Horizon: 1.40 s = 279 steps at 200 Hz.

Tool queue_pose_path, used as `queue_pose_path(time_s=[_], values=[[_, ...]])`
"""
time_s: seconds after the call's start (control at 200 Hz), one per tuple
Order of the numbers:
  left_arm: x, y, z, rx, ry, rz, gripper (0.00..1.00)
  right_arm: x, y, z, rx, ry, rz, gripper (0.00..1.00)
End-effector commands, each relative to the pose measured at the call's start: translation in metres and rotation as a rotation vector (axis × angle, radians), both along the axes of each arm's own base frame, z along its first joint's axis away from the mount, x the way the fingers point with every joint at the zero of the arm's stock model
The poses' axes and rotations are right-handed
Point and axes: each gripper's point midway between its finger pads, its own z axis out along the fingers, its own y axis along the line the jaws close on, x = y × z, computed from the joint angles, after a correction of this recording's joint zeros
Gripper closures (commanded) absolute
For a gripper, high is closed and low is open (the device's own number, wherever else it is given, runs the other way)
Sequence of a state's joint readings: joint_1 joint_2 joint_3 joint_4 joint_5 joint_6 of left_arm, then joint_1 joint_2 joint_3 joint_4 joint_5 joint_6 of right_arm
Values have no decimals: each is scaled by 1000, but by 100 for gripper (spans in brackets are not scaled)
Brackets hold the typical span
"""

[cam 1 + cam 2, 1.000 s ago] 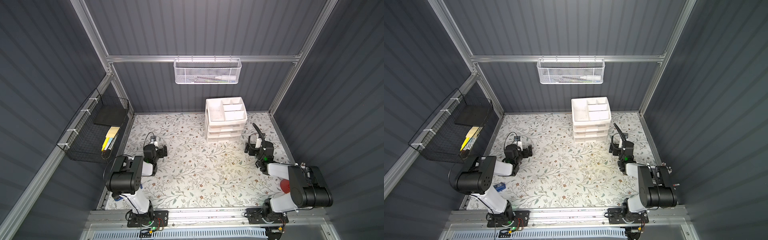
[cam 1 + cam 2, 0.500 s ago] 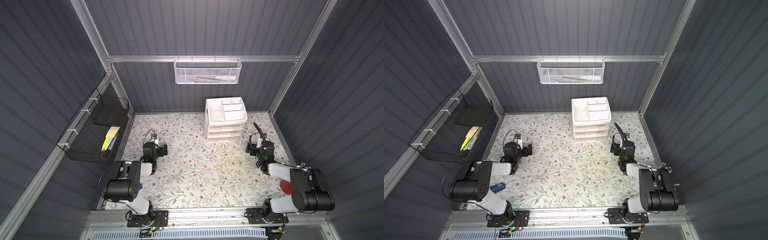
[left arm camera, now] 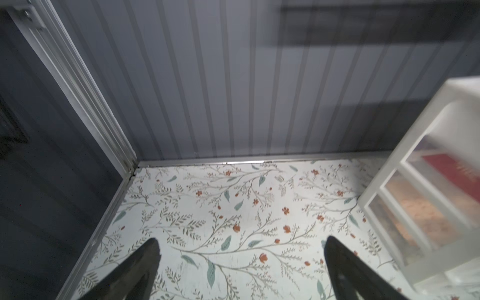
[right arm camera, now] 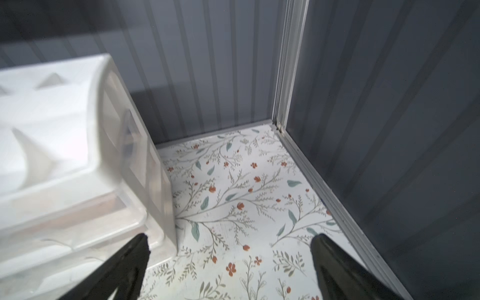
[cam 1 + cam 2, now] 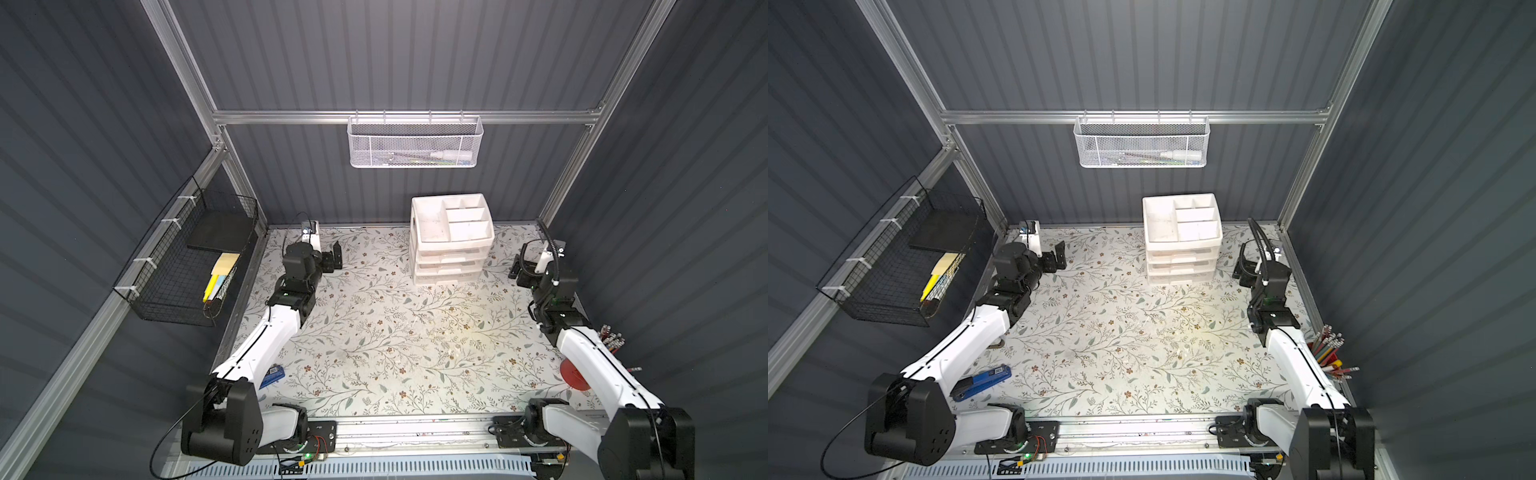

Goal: Take the postcards out of the drawer
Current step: Adjust the storage box at the center of the board.

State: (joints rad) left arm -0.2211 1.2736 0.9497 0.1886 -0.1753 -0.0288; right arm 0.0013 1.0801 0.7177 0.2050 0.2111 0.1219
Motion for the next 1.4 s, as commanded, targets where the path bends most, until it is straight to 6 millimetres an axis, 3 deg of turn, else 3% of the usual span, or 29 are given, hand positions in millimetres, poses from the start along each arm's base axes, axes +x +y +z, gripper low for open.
queue_pose_path(time_s=[0.0,0.155,0.265,0.29,0.31,0.43,0.645,0.83,1.221,1.391], values=[[-6,-22,20,-81,30,-98,0,-2,6,12,68,13,15,4],[10,-60,50,-135,67,-257,0,-7,18,27,155,64,59,9],[24,-86,64,-143,72,-329,0,-11,25,35,209,75,82,11],[27,-92,59,-140,87,-345,0,-12,26,37,219,73,88,12],[30,-97,76,-141,55,-361,0,-14,27,39,226,70,94,12],[48,-133,81,-103,76,-431,0,-20,31,45,248,56,111,13],[90,-188,70,-46,167,-483,1,-32,37,45,264,85,130,13],[109,-218,62,17,193,-490,4,-41,37,40,265,101,131,13],[93,-256,30,51,270,-476,16,-43,40,32,284,130,134,13],[91,-261,15,36,322,-445,29,-43,42,27,296,139,141,13]])
